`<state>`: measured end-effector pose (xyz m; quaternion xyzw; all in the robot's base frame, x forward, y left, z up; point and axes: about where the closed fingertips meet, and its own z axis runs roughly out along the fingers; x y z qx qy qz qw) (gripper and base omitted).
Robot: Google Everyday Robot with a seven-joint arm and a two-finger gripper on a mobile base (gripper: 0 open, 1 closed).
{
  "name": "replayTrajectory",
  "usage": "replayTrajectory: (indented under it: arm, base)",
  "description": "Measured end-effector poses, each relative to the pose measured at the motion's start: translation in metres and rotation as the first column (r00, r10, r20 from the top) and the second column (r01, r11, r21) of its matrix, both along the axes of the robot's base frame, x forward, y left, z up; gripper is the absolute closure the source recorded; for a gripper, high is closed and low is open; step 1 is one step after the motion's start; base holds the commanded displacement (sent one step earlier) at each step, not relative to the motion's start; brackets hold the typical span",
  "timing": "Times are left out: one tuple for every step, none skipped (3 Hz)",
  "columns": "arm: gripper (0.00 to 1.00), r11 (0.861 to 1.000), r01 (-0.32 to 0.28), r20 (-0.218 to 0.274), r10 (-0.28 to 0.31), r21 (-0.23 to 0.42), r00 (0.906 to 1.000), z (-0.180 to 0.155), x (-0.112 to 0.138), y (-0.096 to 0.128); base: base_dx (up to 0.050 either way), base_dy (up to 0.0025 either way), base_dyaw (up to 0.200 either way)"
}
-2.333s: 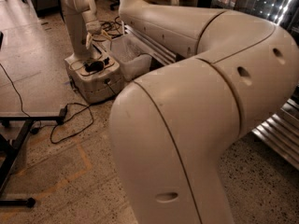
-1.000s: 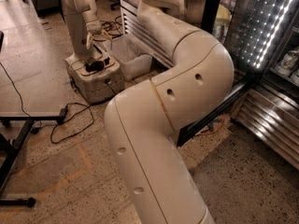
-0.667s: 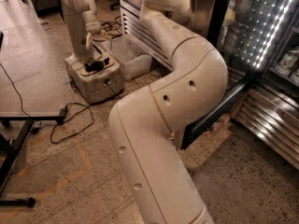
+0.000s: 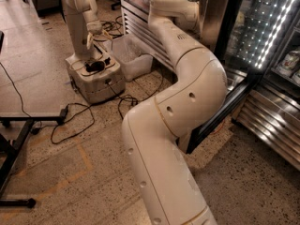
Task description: Close left fridge door
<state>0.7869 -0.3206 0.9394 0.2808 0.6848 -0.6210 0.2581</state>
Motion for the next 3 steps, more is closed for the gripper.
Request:
replayTrajectory:
  arm:
    - [1.0, 1.0, 0.016, -0.003, -0.016, -0.017, 0.9999, -0.001, -0.002, -0.01]
    - [0.81, 1.0, -0.023, 0.0, 0.023, -0.018, 0.9997, 0.0, 0.008, -0.013]
    - [0.58, 0.999, -0.046, 0.001, 0.046, -0.02, 0.9989, 0.0, 0.013, -0.018]
  base:
    - [0.0, 0.0, 0.0]
    - [0.0, 0.0, 0.0]
    - [0.0, 0.0, 0.0]
